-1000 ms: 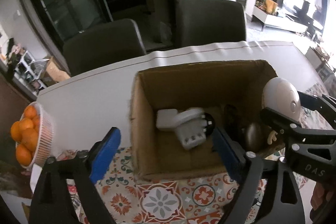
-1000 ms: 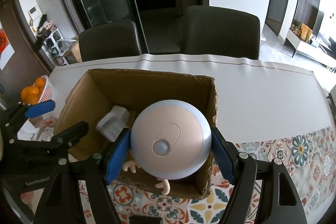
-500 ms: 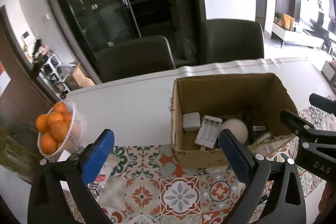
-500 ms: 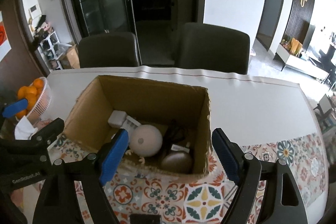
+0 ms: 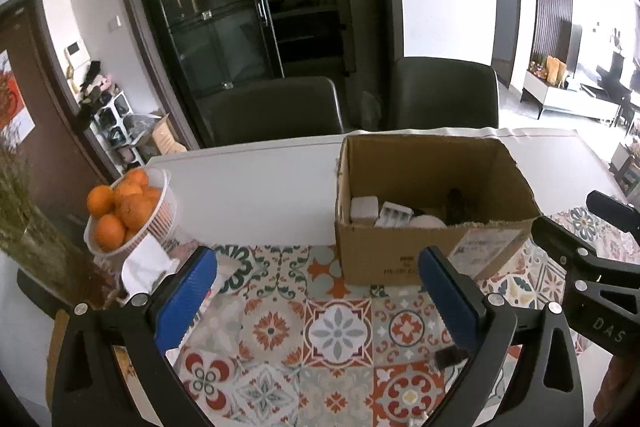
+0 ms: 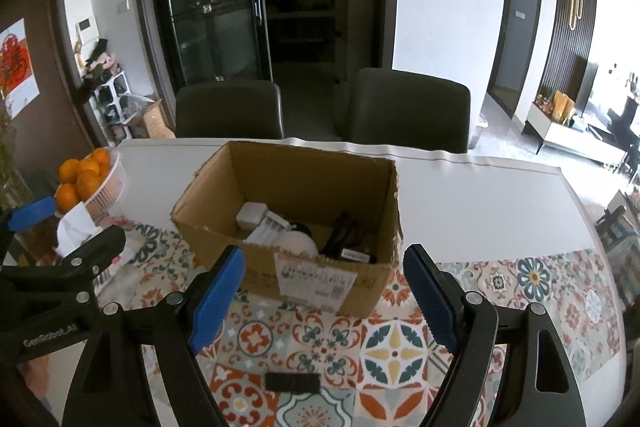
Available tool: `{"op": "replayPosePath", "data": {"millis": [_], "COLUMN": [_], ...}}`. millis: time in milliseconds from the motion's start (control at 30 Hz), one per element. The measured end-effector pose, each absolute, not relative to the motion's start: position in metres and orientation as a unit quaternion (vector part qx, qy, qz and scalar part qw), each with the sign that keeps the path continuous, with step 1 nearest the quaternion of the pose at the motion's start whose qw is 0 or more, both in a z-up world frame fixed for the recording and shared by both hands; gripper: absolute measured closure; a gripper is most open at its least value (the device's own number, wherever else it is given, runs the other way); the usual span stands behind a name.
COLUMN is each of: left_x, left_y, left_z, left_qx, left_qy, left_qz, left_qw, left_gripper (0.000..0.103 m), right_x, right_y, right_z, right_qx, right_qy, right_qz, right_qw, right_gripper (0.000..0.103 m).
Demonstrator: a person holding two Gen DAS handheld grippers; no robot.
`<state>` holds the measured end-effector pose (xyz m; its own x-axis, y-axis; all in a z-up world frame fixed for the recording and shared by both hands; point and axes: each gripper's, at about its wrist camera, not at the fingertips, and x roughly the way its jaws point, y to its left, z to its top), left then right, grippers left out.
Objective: Organize rigid objects
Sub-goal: 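Withdraw both tools from the box toward the black clip and figurine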
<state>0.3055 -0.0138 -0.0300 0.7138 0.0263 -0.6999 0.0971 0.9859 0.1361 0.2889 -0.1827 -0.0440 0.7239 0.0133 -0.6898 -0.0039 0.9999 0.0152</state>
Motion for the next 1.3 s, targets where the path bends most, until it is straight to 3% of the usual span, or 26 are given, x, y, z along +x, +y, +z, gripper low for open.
{"op": "replayPosePath", "data": {"millis": [600, 1300], "left_x": [0.257, 0.247], "left_y": [0.006, 0.013], "left_z": [-0.068, -0.138], "left_qx": [0.080, 0.068], "left_qy": [0.384, 0.463], "left_qz": [0.021, 0.023], "left_qw": [0.919, 0.884], "left_gripper": [0.000, 0.000], "right_x": [0.240, 0.235], "right_y": [-0.164, -0.152], "right_z": [-0.078, -0.151], "right_qx": [-0.005, -0.006], "right_qy": [0.380, 0.456], "right_qz": [0.024, 0.065], "right_qw": [0.925, 0.887], "right_gripper": [0.021, 0.021]}}
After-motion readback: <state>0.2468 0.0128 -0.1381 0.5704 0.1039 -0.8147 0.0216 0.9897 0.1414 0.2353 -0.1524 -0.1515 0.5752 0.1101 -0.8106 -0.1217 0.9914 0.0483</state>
